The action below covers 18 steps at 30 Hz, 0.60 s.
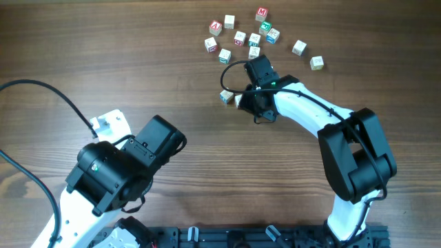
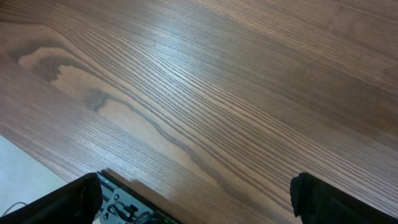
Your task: Form a circle
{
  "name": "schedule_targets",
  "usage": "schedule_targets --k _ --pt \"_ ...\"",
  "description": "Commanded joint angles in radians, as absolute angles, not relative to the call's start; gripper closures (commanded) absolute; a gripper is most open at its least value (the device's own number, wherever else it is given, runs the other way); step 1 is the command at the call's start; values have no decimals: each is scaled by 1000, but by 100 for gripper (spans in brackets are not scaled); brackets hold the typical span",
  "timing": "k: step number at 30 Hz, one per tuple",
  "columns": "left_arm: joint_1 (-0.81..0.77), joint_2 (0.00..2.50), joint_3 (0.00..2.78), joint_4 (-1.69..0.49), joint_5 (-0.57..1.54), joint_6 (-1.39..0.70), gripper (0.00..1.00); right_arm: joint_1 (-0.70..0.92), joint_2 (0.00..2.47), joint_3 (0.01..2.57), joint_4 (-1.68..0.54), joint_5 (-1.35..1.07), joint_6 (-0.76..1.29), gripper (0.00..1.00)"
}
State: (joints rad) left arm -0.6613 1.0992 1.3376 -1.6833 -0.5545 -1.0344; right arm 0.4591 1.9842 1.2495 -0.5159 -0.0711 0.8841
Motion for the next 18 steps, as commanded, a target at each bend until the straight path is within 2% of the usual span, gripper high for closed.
schedule_targets --k 1,18 --pt "-663 1095 1334 -1684 -560 -1048 0 461 2003 1238 -513 -81 863 95" --pt "-663 1095 1334 -1684 -560 -1048 0 477 2003 1238 -527 -114 848 95"
